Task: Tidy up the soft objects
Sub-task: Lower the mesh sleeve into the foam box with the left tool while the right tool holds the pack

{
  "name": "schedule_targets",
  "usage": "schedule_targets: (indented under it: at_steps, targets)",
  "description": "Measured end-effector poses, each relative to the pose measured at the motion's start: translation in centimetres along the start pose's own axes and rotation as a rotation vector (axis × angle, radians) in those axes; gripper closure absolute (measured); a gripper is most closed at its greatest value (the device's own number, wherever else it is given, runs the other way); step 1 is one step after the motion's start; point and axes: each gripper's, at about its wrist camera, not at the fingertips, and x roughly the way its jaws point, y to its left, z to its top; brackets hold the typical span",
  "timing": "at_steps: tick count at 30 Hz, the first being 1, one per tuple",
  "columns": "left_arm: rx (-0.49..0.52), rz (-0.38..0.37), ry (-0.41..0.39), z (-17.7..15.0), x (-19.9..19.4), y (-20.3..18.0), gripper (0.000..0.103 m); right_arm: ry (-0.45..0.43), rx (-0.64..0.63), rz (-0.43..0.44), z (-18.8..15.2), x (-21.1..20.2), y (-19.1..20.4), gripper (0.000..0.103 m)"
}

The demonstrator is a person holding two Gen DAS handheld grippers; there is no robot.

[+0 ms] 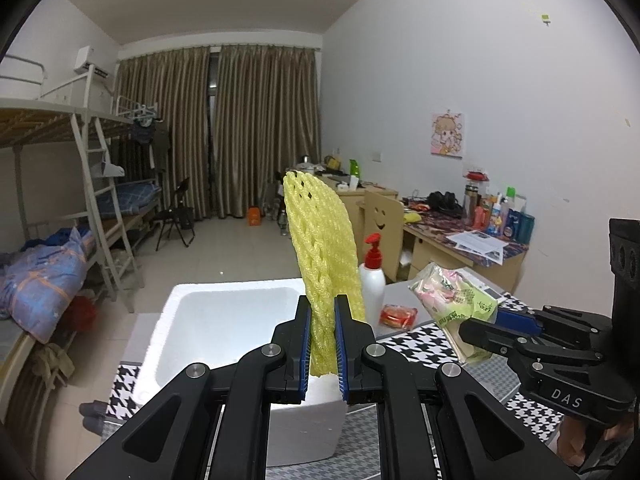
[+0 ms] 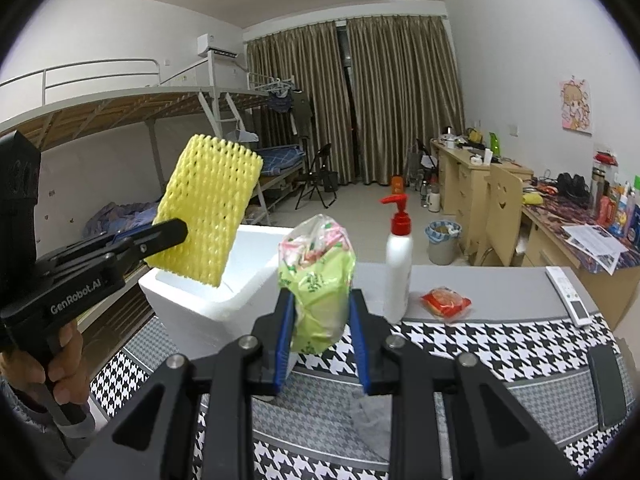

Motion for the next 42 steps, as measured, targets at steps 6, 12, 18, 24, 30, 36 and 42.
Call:
schedule_targets:
  at_steps: [6, 12, 18, 24, 30, 36, 42]
  targets:
    - [-0.009, 0.046, 0.000, 0.1, 0.2, 0.8, 0.092, 0.013, -0.013, 0.024, 0.8, 0.7, 0.5, 0.072]
    - [-0.022, 0.074, -0.002, 0.4, 0.2, 1.5, 0.091, 0.002, -0.030, 0.048, 1.3, 1.2, 1.2, 0.072]
    - [-0.021, 0.098, 0.001, 0.5, 0.3, 1.7, 0.091, 0.012, -0.041, 0.068, 1.7, 2.2, 1.9, 0.072]
    - [-0.027, 0.120, 0.004, 0.6, 0.4, 2.4, 0.091, 0.018, -0.047, 0.082, 2.1, 2.9, 2.2, 0.072]
    - [-0.030, 0.149, 0.008, 0.5, 0.6, 3.3, 0.091, 0.029, -0.054, 0.098, 2.2, 3.6, 2.9, 0.072]
    - [-0.041, 0.171, 0.029, 0.2, 1.4, 4.3, 0.091, 0.033, -0.069, 0.109, 2.6, 3.9, 3.6, 0.072]
    - [-0.049, 0.178, 0.049, 0.1, 2.2, 4.8, 0.091, 0.044, -0.074, 0.109, 2.7, 4.5, 4.3, 0.072]
